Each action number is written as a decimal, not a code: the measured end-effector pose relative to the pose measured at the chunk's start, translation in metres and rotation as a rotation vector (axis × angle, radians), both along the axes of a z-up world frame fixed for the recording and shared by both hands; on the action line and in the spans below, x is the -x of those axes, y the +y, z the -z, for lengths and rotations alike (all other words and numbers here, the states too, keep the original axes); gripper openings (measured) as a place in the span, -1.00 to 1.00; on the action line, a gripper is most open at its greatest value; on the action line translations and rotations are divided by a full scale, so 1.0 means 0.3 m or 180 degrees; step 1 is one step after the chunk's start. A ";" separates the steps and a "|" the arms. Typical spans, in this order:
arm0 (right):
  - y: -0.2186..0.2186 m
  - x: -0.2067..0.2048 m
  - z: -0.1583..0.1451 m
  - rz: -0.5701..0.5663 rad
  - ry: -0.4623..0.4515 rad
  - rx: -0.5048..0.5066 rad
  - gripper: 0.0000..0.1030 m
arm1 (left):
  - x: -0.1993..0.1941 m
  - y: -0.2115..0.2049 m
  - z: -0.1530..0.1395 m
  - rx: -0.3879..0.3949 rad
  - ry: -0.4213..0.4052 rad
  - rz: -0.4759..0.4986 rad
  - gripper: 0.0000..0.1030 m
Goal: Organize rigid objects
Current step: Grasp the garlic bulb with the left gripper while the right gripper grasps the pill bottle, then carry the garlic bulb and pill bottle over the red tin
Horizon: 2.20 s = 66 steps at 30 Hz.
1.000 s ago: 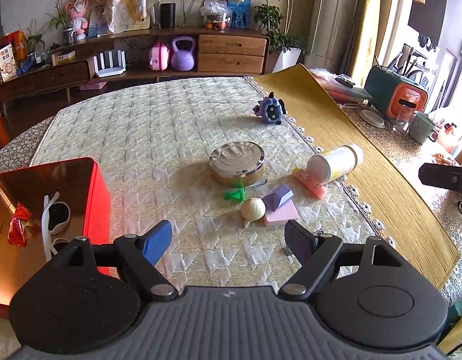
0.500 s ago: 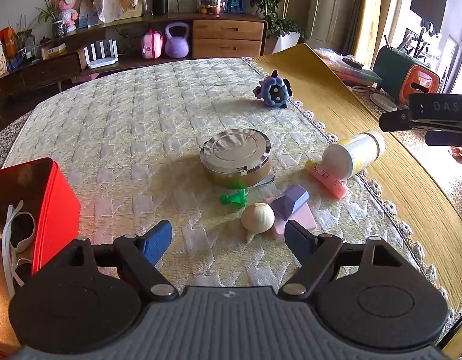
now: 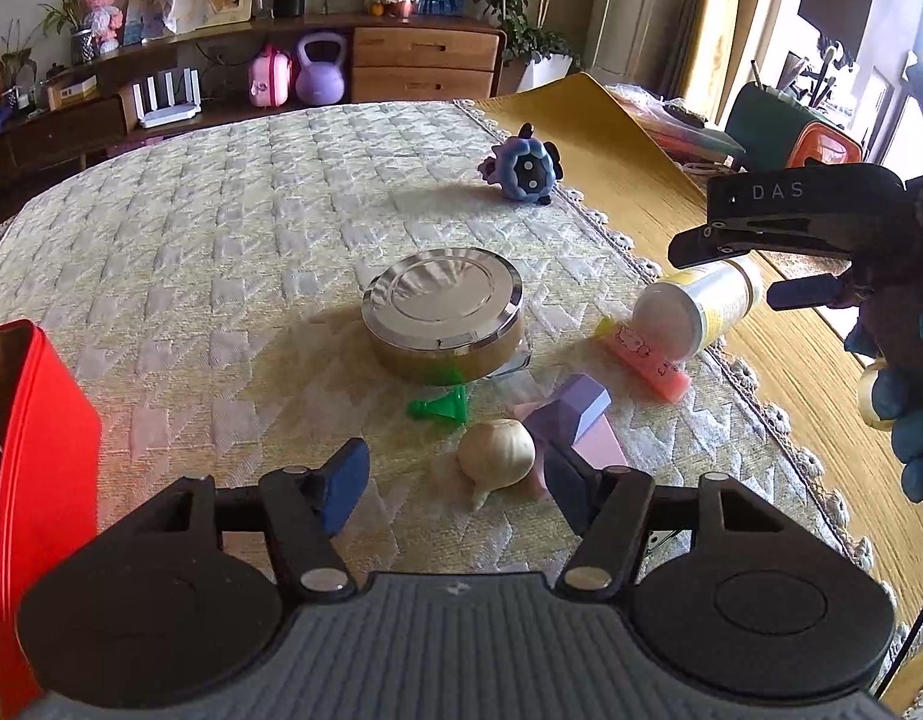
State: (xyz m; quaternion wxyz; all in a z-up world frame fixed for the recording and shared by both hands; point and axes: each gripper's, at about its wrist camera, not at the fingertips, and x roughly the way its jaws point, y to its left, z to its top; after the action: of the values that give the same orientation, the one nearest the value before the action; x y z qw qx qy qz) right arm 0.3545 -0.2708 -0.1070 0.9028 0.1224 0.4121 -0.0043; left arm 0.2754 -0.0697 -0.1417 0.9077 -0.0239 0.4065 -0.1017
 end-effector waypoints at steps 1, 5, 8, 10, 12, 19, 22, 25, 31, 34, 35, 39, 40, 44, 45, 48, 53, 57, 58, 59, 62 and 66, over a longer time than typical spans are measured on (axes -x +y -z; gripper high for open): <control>-0.002 -0.006 0.009 0.0012 0.0038 -0.0038 0.71 | -0.003 0.000 0.004 0.0021 0.0011 0.0013 0.15; -0.008 -0.016 0.043 0.0047 0.0152 -0.0177 0.55 | -0.011 -0.005 0.017 0.0084 0.0040 0.0080 -0.01; -0.007 -0.016 0.055 0.0034 0.0168 -0.0244 0.37 | -0.017 -0.010 0.017 0.0134 0.0027 0.0140 -0.20; -0.005 -0.014 0.056 0.0052 0.0177 -0.0255 0.30 | -0.020 -0.014 0.015 0.0159 0.0023 0.0177 -0.32; -0.004 -0.009 0.051 0.0051 0.0168 -0.0242 0.26 | -0.021 -0.016 0.014 0.0169 0.0019 0.0185 -0.39; -0.006 0.022 0.037 -0.0032 0.0111 -0.0183 0.00 | -0.016 -0.007 0.011 0.0147 0.0018 0.0141 -0.46; -0.009 0.047 0.031 -0.0080 0.0106 -0.0174 -0.06 | -0.009 -0.007 0.004 0.0123 0.0049 0.0125 -0.47; -0.010 0.085 0.023 -0.0150 0.0121 -0.0168 -0.07 | 0.004 0.002 -0.008 0.0134 0.0071 0.0094 -0.47; -0.002 0.184 -0.011 -0.0303 0.0098 -0.0200 -0.08 | 0.043 0.028 -0.033 0.0185 0.0136 0.0000 -0.47; 0.013 0.232 -0.042 -0.0394 0.0082 -0.0185 -0.08 | 0.072 0.034 -0.055 0.0198 0.0146 -0.0020 -0.47; 0.019 0.249 -0.054 -0.0430 0.0066 -0.0177 -0.08 | 0.083 0.035 -0.063 0.0199 0.0144 -0.0024 -0.47; 0.043 0.317 -0.101 -0.0559 0.0025 -0.0213 -0.08 | 0.123 0.049 -0.100 0.0204 0.0121 -0.0054 -0.47; 0.049 0.332 -0.110 -0.0598 0.0023 -0.0225 -0.08 | 0.133 0.054 -0.109 0.0200 0.0118 -0.0070 -0.47; 0.091 0.396 -0.157 -0.0750 -0.0004 -0.0258 -0.08 | 0.174 0.083 -0.143 0.0217 0.0127 -0.0119 -0.47; 0.104 0.411 -0.169 -0.0790 -0.0017 -0.0264 -0.08 | 0.187 0.094 -0.152 0.0222 0.0127 -0.0137 -0.47; 0.145 0.452 -0.204 -0.0894 -0.0060 -0.0289 -0.08 | 0.224 0.123 -0.182 0.0238 0.0105 -0.0179 -0.47; 0.219 0.499 -0.259 -0.1060 -0.0134 -0.0307 -0.08 | 0.284 0.185 -0.228 0.0254 0.0078 -0.0278 -0.47; 0.286 0.525 -0.290 -0.1184 -0.0166 -0.0313 -0.08 | 0.326 0.249 -0.259 0.0254 0.0060 -0.0380 -0.47; 0.302 0.529 -0.296 -0.1216 -0.0176 -0.0311 -0.08 | 0.335 0.266 -0.265 0.0259 0.0057 -0.0402 -0.47; 0.326 0.533 -0.305 -0.1250 -0.0187 -0.0309 -0.08 | 0.344 0.284 -0.271 0.0259 0.0050 -0.0426 -0.47; 0.390 0.540 -0.323 -0.1350 -0.0215 -0.0304 -0.08 | 0.365 0.339 -0.287 0.0235 0.0022 -0.0507 -0.47; 0.485 0.544 -0.344 -0.1505 -0.0254 -0.0291 -0.08 | 0.386 0.426 -0.306 0.0213 -0.0003 -0.0630 -0.46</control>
State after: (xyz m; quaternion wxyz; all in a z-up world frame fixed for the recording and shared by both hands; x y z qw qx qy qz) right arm 0.1913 -0.1252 -0.0039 0.8878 0.0634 0.3931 0.2307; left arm 0.1595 0.0581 -0.0498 0.9122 -0.0943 0.3980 -0.0251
